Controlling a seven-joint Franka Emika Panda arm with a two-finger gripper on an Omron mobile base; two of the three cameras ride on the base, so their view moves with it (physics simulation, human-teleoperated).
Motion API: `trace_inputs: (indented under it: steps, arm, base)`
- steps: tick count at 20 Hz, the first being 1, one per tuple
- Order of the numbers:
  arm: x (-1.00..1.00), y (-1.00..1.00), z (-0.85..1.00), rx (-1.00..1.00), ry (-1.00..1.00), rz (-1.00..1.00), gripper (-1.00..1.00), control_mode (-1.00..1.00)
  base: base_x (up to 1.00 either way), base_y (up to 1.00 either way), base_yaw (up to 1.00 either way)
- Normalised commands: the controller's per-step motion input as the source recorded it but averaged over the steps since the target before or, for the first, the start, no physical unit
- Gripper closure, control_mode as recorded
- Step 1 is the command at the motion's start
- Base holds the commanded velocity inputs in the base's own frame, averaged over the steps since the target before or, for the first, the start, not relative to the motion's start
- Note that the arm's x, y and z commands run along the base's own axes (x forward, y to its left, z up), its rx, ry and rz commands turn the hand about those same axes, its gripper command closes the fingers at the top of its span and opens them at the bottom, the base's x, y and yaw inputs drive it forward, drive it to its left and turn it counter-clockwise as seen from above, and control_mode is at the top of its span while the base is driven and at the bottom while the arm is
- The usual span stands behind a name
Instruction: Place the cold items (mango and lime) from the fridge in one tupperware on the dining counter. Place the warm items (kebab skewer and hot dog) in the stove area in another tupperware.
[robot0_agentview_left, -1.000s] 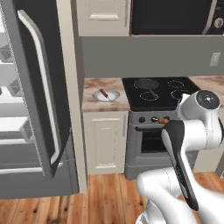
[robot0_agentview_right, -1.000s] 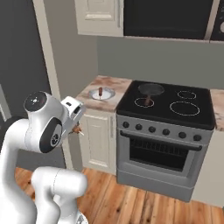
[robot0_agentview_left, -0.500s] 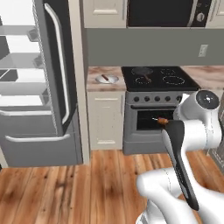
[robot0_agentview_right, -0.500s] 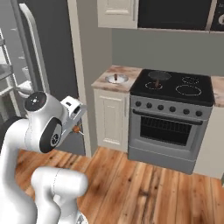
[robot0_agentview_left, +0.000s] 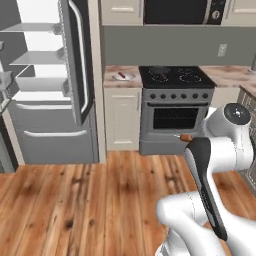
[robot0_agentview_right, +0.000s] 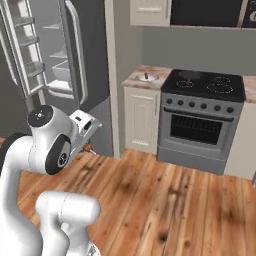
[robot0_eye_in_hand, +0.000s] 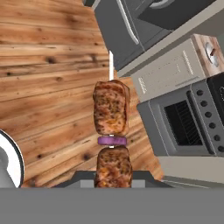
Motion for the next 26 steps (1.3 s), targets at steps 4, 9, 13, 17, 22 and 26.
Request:
trace_inputs:
  steps: [4,9,13,17,22,26]
  arm:
    - [0.0,0.0,0.0,0.0,0.0,0.0,1.0,1.0]
    - [0.0,0.0,0.0,0.0,0.0,0.0,1.0,1.0]
    - [0.0,0.0,0.0,0.0,0.0,0.0,1.0,1.0]
    - [0.0,0.0,0.0,0.0,0.0,0.0,1.0,1.0]
    - [0.0,0.0,0.0,0.0,0.0,0.0,1.0,1.0]
    - [0.0,0.0,0.0,0.0,0.0,0.0,1.0,1.0]
  base:
    - [-1.0,0.0,0.01]
    - [-1.0,0.0,0.0]
    - [-1.0,0.0,0.0]
    - [-1.0,0.0,0.0]
    - [-1.0,0.02,-0.08]
    - [-1.0,0.08,-0.11]
